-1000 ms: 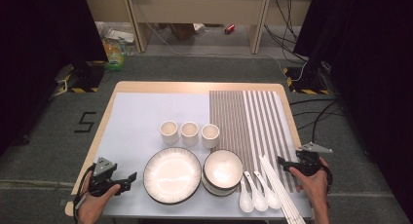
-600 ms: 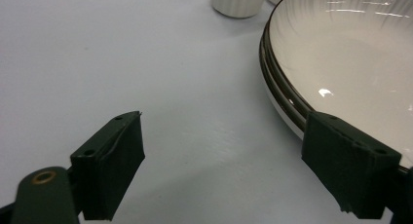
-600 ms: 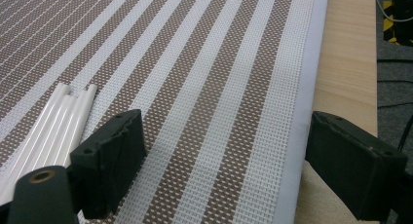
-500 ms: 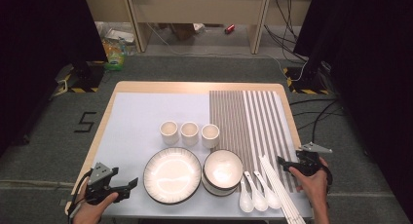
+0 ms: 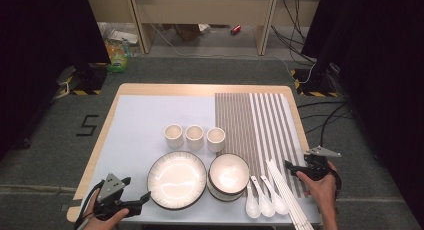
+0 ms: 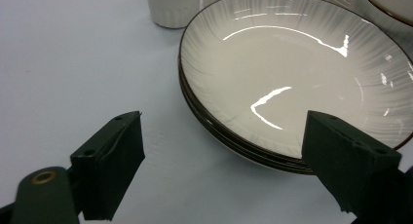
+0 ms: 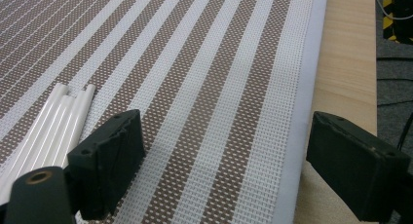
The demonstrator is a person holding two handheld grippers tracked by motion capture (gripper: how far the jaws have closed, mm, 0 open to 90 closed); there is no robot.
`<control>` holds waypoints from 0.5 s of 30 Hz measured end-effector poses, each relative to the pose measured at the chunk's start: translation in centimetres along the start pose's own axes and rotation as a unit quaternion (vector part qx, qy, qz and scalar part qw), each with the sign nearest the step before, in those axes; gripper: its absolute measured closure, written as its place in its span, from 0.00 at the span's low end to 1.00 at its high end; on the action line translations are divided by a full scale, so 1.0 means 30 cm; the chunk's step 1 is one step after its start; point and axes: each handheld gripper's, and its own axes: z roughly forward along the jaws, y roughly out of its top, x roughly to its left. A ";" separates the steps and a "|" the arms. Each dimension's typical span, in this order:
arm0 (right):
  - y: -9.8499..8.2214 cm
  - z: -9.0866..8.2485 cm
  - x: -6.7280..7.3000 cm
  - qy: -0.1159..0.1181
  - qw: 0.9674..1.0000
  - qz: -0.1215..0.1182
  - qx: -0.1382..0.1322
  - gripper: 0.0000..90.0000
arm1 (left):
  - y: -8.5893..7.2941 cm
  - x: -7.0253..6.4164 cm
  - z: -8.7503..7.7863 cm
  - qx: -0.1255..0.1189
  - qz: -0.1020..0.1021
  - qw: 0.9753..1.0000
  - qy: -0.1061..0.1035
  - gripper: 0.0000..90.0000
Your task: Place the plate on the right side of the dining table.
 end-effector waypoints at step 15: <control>-0.001 0.000 0.000 0.000 1.000 -0.001 -0.001 0.15 | -0.015 -0.023 0.034 0.028 0.011 1.000 -0.008 0.16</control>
